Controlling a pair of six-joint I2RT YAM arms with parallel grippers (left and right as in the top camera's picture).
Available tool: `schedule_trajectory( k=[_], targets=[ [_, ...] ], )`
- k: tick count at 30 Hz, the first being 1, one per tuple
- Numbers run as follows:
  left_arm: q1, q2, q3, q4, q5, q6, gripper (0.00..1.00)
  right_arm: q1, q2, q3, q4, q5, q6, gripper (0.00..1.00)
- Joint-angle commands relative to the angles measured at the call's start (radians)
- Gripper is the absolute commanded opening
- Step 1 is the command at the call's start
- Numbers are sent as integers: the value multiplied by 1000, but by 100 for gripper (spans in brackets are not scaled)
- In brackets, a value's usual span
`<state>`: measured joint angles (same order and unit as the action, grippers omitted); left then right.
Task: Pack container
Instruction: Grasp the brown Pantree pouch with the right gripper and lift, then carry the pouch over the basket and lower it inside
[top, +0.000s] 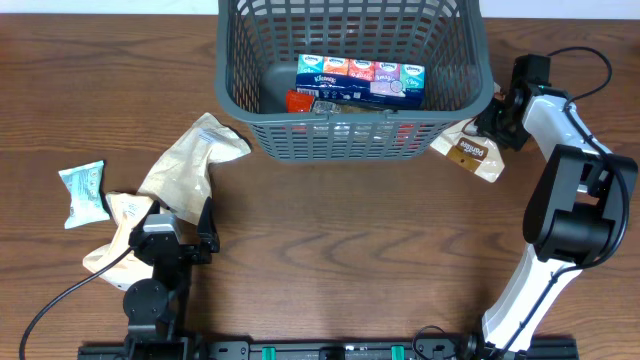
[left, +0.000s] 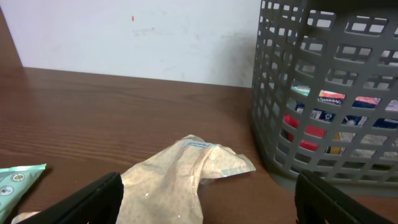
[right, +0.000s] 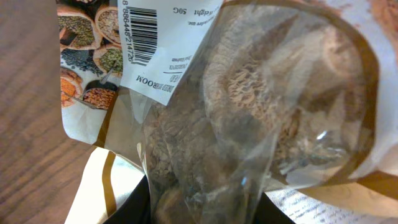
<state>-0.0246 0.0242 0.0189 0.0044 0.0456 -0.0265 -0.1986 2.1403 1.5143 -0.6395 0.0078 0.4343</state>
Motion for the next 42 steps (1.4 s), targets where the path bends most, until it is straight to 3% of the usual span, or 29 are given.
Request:
schedule_trajectory(
  k=[1, 9, 12, 17, 25, 30, 32, 42],
  targets=[
    [-5, 0, -14, 5, 0, -2, 81, 2, -76, 23, 13, 3, -64, 19],
    [-5, 0, -14, 5, 0, -2, 81, -1, -315, 129, 79, 31, -221, 20],
    [-5, 0, -14, 5, 0, -2, 81, -1, -414, 147, 134, 41, -283, 16],
    [-5, 0, -14, 5, 0, -2, 81, -1, -534, 171, 194, 49, -355, 2],
    [-5, 0, -14, 5, 0, -2, 81, 10, -609, 176, 247, -84, -511, 1],
    [-5, 0, -14, 5, 0, -2, 81, 57, -609, 176, 235, -407, -750, 1],
    [-5, 0, -14, 5, 0, -2, 81, 89, -609, 176, 218, -516, -908, 1],
    [-5, 0, -14, 5, 0, -2, 81, 278, -602, 176, 164, -567, -1296, 1]
  ],
)
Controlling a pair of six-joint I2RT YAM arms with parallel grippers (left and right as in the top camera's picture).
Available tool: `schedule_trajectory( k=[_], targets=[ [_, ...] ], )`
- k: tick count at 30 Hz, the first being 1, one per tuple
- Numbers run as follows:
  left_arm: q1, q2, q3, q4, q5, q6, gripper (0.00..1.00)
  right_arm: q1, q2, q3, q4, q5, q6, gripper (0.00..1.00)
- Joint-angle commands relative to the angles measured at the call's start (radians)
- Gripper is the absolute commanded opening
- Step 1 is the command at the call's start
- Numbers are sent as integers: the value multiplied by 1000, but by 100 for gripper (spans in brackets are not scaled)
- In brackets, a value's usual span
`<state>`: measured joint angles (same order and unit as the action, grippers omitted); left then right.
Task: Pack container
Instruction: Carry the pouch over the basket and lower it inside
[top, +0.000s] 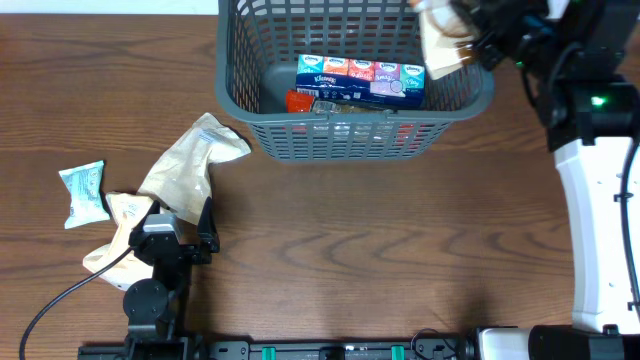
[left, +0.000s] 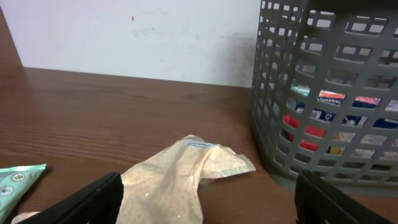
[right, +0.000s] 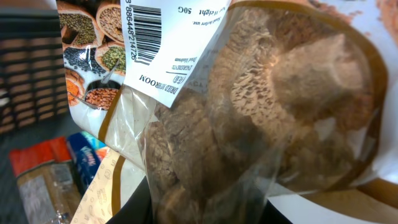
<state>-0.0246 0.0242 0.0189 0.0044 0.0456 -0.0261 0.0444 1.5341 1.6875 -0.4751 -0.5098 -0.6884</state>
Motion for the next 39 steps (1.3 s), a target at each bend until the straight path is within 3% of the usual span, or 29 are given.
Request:
schedule_trajectory(
  k=[1, 14, 28, 39],
  targets=[
    [-5, 0, -14, 5, 0, -2, 81, 51, 5, 3, -5, -56, -208, 1],
    [-5, 0, -14, 5, 0, -2, 81, 133, 110, 3, -239, -98, -373, 1],
    [-5, 0, -14, 5, 0, -2, 81, 191, 302, 3, -391, -93, -375, 2],
    [-5, 0, -14, 5, 0, -2, 81, 190, 315, 3, -389, -93, -375, 1]
  ],
)
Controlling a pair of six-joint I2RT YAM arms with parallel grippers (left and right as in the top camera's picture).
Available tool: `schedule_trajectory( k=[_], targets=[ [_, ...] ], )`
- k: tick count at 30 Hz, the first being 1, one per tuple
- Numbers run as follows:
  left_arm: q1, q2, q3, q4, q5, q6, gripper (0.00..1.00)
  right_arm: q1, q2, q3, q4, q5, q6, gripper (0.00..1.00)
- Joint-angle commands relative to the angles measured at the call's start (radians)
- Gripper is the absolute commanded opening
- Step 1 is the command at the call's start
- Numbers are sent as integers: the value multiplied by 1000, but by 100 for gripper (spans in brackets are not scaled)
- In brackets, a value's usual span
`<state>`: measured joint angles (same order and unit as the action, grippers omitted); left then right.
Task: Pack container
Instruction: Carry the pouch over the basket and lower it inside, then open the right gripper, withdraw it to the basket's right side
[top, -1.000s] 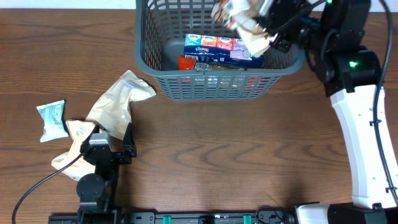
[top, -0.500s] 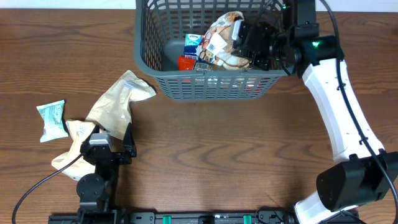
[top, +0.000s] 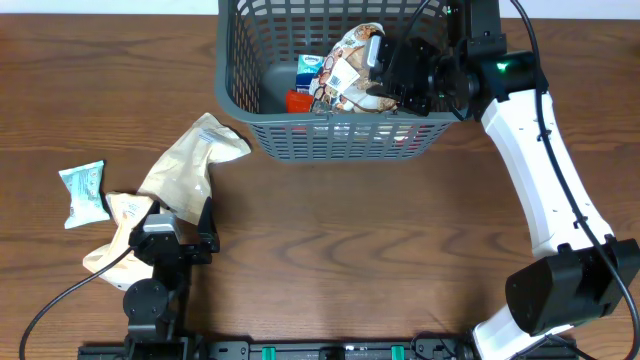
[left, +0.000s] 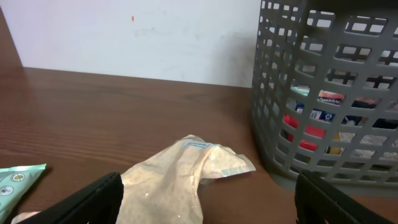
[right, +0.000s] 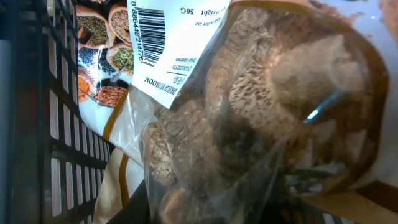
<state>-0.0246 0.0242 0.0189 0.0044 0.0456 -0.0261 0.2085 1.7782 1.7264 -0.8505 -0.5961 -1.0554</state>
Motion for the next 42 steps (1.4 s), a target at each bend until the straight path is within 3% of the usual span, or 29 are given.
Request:
schedule_trajectory(
  k=[1, 2, 4, 6, 8, 11, 20, 25, 27, 29, 33, 36, 42],
  targets=[
    [-5, 0, -14, 5, 0, -2, 81, 26, 71, -36, -14, -6, -8, 1],
    [-5, 0, -14, 5, 0, -2, 81, 26, 71, -36, -14, -6, -8, 3],
    [-5, 0, -14, 5, 0, -2, 81, 26, 71, -36, -14, 2, -8, 17],
    [-5, 0, -14, 5, 0, -2, 81, 26, 71, -36, -10, 24, -7, 22],
    [-5, 0, -14, 5, 0, -2, 81, 26, 68, -36, -1, 55, 13, 41],
    [-5, 0, -14, 5, 0, -2, 81, 25, 58, -31, 10, 69, 15, 54],
    [-5, 0, -14, 4, 0, -2, 81, -1, -17, 6, 117, 65, 85, 54],
    [-5, 0, -14, -3, 0, -2, 81, -43, -82, 26, 256, 65, 244, 55],
    [-5, 0, -14, -3, -1, -2, 81, -80, -111, 28, 341, 66, 353, 66],
    [-5, 0, -14, -1, -2, -2, 81, -126, -136, 28, 411, 66, 451, 88],
    [-5, 0, -14, 22, -5, -11, 81, -249, -183, 28, 507, 64, 667, 88],
    [-5, 0, 16, 10, -17, -114, 81, -358, -211, 28, 521, 65, 776, 88],
    [-5, 74, 230, -237, -27, -171, 81, -555, -221, 27, 478, 76, 936, 92]
  ],
)
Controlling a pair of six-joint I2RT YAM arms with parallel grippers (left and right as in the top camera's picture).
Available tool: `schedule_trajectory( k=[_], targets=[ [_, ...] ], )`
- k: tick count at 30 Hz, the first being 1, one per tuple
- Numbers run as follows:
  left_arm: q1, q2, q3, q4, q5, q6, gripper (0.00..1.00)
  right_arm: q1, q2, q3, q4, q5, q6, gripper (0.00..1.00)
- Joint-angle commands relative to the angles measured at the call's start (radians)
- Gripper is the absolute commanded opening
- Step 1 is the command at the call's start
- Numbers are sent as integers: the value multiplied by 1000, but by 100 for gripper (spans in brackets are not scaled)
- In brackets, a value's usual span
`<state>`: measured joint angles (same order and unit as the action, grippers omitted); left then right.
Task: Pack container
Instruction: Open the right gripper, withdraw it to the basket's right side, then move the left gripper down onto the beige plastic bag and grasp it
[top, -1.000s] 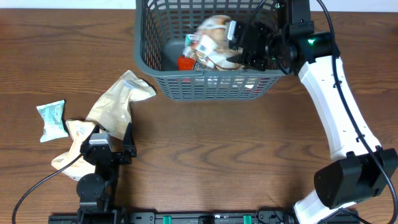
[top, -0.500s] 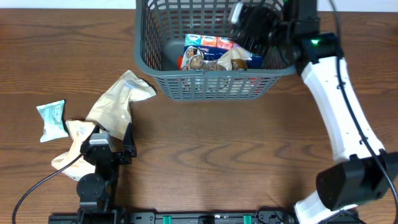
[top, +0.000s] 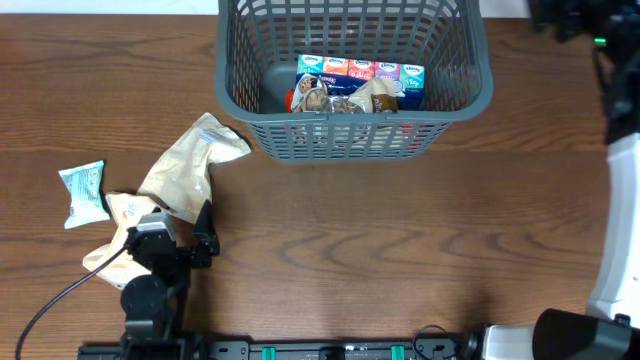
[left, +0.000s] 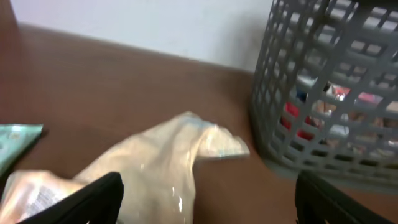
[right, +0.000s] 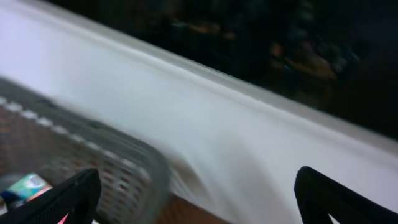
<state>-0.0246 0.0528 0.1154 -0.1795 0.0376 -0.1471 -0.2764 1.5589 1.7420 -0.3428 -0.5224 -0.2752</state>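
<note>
The grey mesh basket (top: 230, 80) stands at the table's far middle. Inside it the dried mushroom bag (top: 350, 98) lies on a row of tissue packs (top: 360, 70) beside a red packet (top: 293, 100). My right gripper (right: 199, 199) is open and empty, raised beyond the basket's right corner and facing a white wall. My left gripper (left: 208, 205) is open low over the table, near the left front. Ahead of it lies a beige pouch (left: 155, 168) (top: 190, 165). The basket's wall (left: 323, 93) shows at the right of the blurred left wrist view.
A teal packet (top: 82, 192) lies at the far left of the table. A crumpled pale packet (top: 112, 232) sits beside the left arm. The white right arm (top: 620, 180) runs along the table's right edge.
The mushroom bag has left my right gripper and lies in the basket. The right gripper is now open, up and off to the basket's right. The left wrist has shifted slightly.
My right gripper was shut on the mushroom bag on the table right of the basket. Then it held the bag above the basket's right rim, then low inside the basket. Now the bag rests there and the gripper is empty.
</note>
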Motion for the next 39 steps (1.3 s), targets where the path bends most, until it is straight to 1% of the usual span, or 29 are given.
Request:
schedule_trajectory(
  k=[1, 5, 8, 9, 12, 15, 17, 20, 24, 28, 29, 30, 34, 39],
  targets=[
    [-5, 78, 184, -96, -31, -49, 81, -95, -1, 12, -62, 3, 159, 92],
    [-5, 277, 426, -250, -50, -20, 81, -155, 16, 12, -233, 3, 152, 94],
    [-5, 470, 608, -364, -45, 24, 81, -172, 45, 11, -380, 3, 97, 96],
    [-5, 530, 663, -403, -45, 41, 81, -172, 55, 11, -424, 3, 72, 99],
    [-5, 713, 823, -525, -34, 90, 81, -168, 100, 10, -544, 47, 42, 99],
    [-5, 881, 964, -634, 4, 164, 81, -167, 153, 10, -613, 111, 52, 99],
    [-5, 985, 1036, -703, 4, 197, 81, -167, 186, 10, -636, 148, 73, 99],
    [-5, 1098, 1086, -772, 3, 200, 81, -167, 233, 5, -646, 160, 83, 99],
    [-5, 1211, 1087, -850, 4, 199, 81, -167, 288, -15, -643, 161, 96, 99],
    [-5, 1291, 1083, -913, 3, 200, 81, -165, 301, -60, -622, 160, 95, 99],
    [-5, 1307, 1083, -919, 4, 209, 82, -161, 301, -73, -610, 160, 95, 99],
    [-5, 1318, 1083, -921, 4, 232, 99, -160, 301, -84, -603, 160, 95, 99],
    [-5, 1339, 1091, -920, 31, 332, 99, -154, 301, -124, -591, 160, 95, 99],
    [34, 1359, 1165, -938, 66, 372, 98, -140, 301, -159, -582, 160, 95, 99]
  ],
)
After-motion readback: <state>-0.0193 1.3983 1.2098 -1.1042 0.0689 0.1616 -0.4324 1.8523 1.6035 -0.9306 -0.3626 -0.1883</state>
